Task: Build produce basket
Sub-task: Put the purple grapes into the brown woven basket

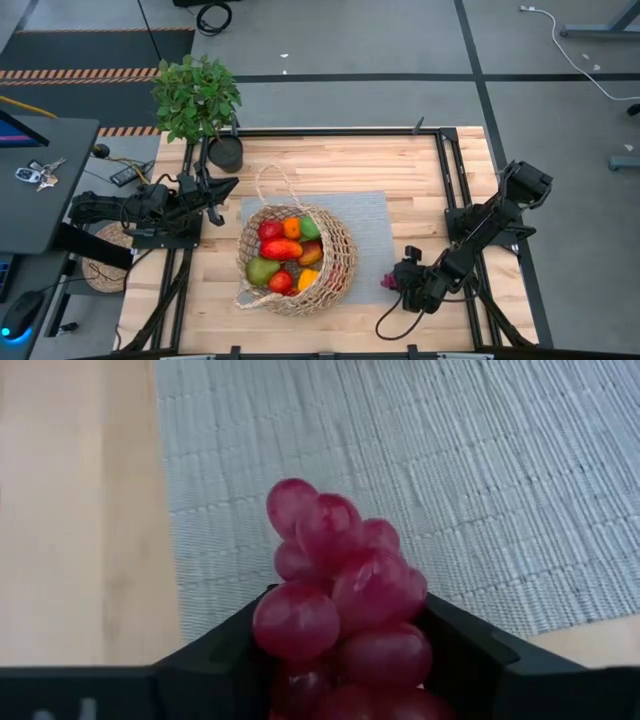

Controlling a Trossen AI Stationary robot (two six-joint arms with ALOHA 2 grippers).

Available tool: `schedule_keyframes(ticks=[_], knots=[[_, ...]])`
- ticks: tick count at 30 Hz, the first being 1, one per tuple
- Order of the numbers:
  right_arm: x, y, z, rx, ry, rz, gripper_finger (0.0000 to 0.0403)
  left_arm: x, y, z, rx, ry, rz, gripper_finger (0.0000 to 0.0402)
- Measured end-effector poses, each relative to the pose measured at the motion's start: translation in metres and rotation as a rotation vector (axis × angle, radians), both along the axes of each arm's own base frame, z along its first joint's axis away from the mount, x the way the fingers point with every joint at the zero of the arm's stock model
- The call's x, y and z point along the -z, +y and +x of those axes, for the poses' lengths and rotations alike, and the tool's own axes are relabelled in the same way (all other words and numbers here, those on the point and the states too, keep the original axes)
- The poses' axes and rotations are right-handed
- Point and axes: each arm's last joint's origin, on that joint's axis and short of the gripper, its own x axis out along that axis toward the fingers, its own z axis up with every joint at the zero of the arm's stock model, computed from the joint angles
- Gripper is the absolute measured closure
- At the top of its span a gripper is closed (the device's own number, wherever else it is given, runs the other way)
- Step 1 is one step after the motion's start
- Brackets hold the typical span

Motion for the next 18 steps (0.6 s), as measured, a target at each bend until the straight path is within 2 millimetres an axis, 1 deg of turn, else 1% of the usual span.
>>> schedule_keyframes(ticks=[11, 15, 18], knots=[[-0.018, 0.006, 0.011, 0.018, 0.012, -0.039, 0.0197, 0.000, 0.000, 0.000, 0.000, 0.000, 0.000, 0.0375], [-0.033, 0.007, 0.024, 0.005, 0.011, -0.072, 0.0197, 0.000, 0.000, 0.000, 0.001, 0.000, 0.000, 0.0376], [-0.052, 0.009, 0.038, -0.040, 0.007, -0.117, 0.0197, 0.000, 0.000, 0.000, 0.001, 0.000, 0.000, 0.0372]])
